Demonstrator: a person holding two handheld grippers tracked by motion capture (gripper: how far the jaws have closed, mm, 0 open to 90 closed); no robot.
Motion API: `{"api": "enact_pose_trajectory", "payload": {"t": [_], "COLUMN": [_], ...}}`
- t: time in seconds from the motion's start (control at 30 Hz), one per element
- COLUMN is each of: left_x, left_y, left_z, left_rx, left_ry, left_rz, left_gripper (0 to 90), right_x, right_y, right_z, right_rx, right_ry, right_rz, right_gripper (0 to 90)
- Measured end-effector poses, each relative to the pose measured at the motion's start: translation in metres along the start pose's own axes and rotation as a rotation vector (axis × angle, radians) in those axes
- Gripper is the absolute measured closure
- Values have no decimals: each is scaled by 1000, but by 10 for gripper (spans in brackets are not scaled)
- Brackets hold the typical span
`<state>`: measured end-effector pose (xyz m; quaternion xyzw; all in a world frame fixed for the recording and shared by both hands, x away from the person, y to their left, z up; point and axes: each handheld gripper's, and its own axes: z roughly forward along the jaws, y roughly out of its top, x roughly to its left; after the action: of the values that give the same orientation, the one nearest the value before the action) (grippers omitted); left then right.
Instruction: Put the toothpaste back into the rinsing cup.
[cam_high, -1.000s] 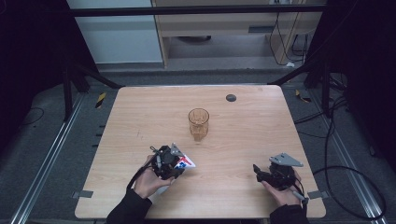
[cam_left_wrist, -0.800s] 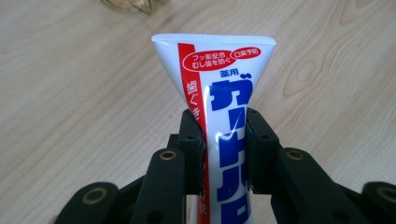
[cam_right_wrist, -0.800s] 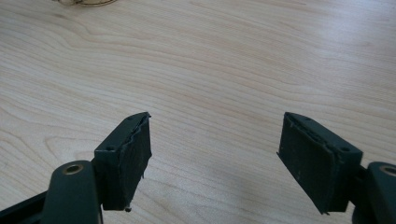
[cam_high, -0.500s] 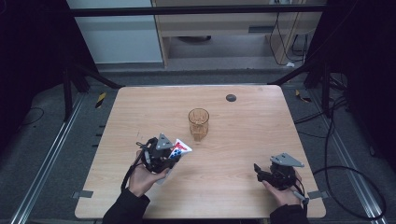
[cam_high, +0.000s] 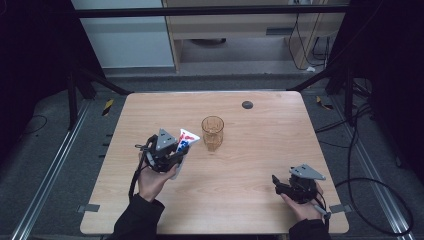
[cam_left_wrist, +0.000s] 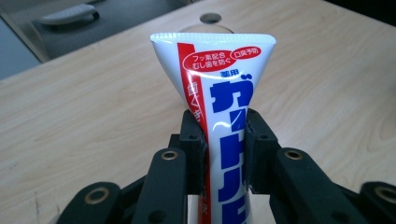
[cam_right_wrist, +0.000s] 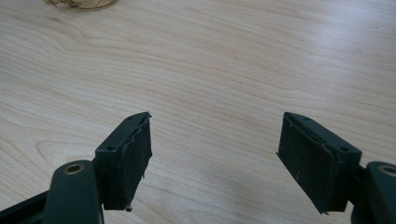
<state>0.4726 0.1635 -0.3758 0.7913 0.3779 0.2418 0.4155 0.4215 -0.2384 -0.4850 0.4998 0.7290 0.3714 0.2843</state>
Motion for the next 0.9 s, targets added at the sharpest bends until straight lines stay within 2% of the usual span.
{"api": "enact_pose_trajectory", "payload": {"t": [0.23, 0.37, 0.6, 0.9], "left_x": [0, 4, 8, 14], "left_y": [12, 19, 27, 42], "left_z": [6, 11, 17, 32], "left_rx": [-111, -140, -231, -305], "left_ry": [50, 46, 81, 113], "left_rz": [-56, -91, -147, -183], "left_gripper": [721, 721, 721, 721], "right_x": [0, 1, 2, 3], "right_y": [0, 0, -1, -1], "right_z": [0, 1, 2, 2], "right_rx": [-4, -5, -12, -18], "right_ry": [-3, -5, -5, -4], "right_rz": [-1, -10, -17, -18], "right_gripper": [254, 254, 254, 254]}}
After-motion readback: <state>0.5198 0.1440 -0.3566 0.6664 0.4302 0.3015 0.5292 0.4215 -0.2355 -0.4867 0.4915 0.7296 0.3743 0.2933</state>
